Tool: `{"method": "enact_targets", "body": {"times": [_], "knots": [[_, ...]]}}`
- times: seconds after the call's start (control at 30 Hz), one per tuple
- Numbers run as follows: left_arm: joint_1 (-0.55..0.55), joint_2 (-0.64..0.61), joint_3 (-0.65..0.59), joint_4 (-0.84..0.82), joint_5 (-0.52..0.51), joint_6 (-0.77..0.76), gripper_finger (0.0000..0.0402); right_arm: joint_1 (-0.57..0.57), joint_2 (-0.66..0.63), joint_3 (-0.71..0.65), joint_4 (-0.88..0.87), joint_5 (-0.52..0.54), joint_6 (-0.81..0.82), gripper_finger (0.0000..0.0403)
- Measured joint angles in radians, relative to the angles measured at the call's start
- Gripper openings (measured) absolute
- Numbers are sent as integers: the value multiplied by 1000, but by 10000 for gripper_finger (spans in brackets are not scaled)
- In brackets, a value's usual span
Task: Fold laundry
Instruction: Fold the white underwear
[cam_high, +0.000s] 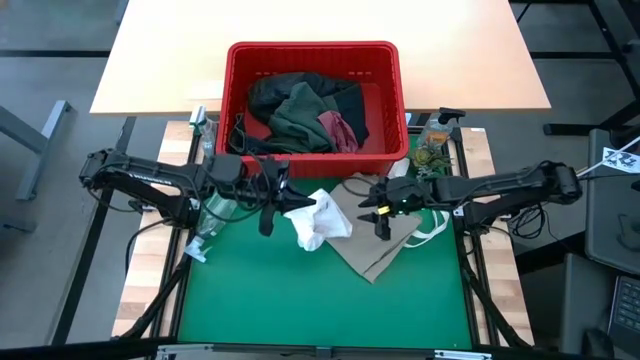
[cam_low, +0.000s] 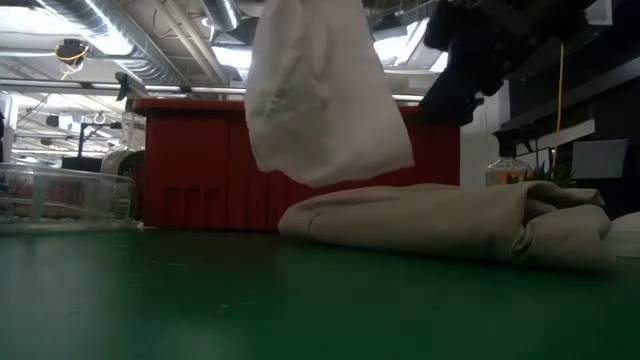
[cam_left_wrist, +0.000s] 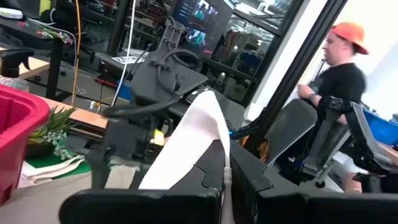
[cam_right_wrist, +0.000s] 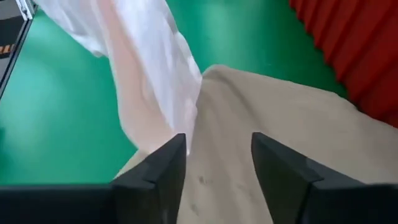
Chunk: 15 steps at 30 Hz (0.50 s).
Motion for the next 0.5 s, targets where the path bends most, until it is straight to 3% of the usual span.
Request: {"method": "enact_targets", "body": {"times": [0.33,0.5], "knots": [[-13,0,0,4,1,0,4,0,165,0,136,-128,-88,202],[-15,0,0,4,0,0,4,0,201,0,170,-71,-140,202]]}}
